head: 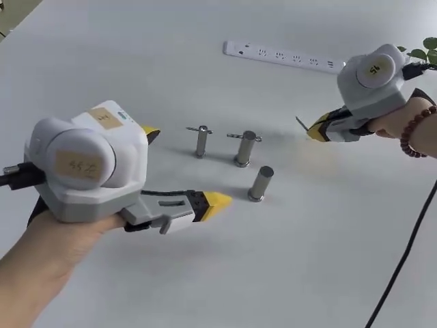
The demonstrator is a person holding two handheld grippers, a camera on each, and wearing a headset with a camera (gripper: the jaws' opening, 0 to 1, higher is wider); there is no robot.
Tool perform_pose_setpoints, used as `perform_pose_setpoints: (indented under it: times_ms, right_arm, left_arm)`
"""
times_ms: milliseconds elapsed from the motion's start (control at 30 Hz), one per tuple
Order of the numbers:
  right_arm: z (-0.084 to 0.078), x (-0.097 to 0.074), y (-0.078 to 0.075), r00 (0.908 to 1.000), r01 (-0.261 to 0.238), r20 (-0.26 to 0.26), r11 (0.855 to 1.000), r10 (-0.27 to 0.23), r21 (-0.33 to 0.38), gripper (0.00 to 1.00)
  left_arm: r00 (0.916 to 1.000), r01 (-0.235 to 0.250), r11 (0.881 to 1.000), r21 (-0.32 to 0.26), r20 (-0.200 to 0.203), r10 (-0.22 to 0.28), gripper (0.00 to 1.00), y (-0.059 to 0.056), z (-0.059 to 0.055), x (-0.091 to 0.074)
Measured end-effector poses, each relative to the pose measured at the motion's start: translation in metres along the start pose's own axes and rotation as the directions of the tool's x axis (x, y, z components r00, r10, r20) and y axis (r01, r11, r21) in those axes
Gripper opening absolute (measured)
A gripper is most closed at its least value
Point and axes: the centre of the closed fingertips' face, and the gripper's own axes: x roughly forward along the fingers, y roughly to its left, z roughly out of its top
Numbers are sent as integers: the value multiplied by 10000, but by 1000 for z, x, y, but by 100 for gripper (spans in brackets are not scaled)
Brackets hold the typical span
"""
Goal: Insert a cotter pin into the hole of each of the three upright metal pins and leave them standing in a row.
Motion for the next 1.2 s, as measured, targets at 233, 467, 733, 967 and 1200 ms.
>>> perform_pose_setpoints:
  times_ms: [233, 467, 733, 967, 1200]
  right_arm:
    - [19, -20, 17, 9984, -28, 565, 9946, 87, -1038, 0]
    - [36, -38, 38, 9943, -8, 1046, 9800, 221, -1992, 0]
    - [53, -54, 68, 9843, -329, 1598, 9671, 752, -2522, 0]
    - [60, -58, 92, 9776, -541, 1765, 9468, 1150, -3174, 0]
    - [65, -61, 107, 9673, -732, 2001, 9271, 1557, -3675, 0]
  left_arm:
    - [10000, 49, 9999, -159, 47, -48, 79, -4, 2, -1]
    - [9997, -28, 9992, -396, 231, 37, 70, -2, 13, -3]
    - [9989, 342, 9948, -956, 339, -311, 55, -10, 19, -5]
    - [9949, 930, 9916, -896, 478, -890, 44, -23, 30, -5]
    - [9908, 1301, 9854, -1101, 529, -1249, 36, -33, 35, -1]
